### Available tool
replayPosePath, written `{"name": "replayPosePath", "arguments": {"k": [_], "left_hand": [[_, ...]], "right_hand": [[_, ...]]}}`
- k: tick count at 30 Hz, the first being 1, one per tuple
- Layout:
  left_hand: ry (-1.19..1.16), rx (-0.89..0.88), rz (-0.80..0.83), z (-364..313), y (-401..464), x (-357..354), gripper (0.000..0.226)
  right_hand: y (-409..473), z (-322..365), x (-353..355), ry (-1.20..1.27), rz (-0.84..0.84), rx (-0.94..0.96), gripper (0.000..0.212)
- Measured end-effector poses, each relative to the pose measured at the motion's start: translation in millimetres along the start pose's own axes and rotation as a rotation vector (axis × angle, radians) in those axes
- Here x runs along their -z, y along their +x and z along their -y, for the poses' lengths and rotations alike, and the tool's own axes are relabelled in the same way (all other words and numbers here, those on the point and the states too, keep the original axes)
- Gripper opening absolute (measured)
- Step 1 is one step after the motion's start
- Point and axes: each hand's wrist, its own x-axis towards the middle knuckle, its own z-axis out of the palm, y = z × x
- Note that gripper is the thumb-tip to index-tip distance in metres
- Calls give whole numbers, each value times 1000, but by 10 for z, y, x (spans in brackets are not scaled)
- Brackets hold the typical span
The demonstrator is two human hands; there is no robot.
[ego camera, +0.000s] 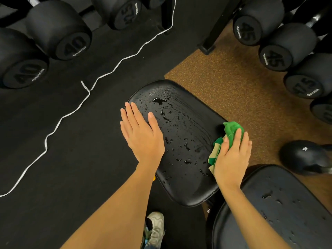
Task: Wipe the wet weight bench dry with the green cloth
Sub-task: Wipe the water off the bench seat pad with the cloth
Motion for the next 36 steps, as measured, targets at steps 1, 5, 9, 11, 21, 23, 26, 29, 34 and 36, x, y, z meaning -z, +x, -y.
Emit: {"name": "replayPosePath", "arguments": {"k": [1, 5, 9, 11, 21, 23, 26, 29, 34, 36], "left_hand": [[-1, 0, -3, -1, -2, 3, 60], [-4, -7, -9, 3, 1, -3, 59], [10, -5, -24, 9, 8, -28, 59], [14, 7, -31, 23, 28, -27, 59], [22, 10, -42, -2, 12, -26, 58], [4, 17, -38, -1, 15, -23, 59], [-15, 21, -47, -4, 23, -22, 58], [-34, 23, -35, -6, 22, -10, 60], [-51, 31, -26, -17, 22, 3, 61], [-51, 36, -27, -23, 23, 6, 61]], "right_hand": [[9, 55, -4, -41, 1, -32, 53], [138, 292, -60, -155, 25, -57, 62], [366, 564, -182, -152, 66, 81, 61], [468, 758, -255, -136, 129, 164, 56], [737, 1536, -516, -87, 237, 612, 50], [765, 1675, -546, -50, 300, 733, 47], [726, 1843, -523, 220, 469, 828, 35], [712, 1896, -336, 619, 532, 594, 22], [901, 1503, 143, 765, 255, 353, 29], [978, 1157, 273, 630, 112, 363, 36]]}}
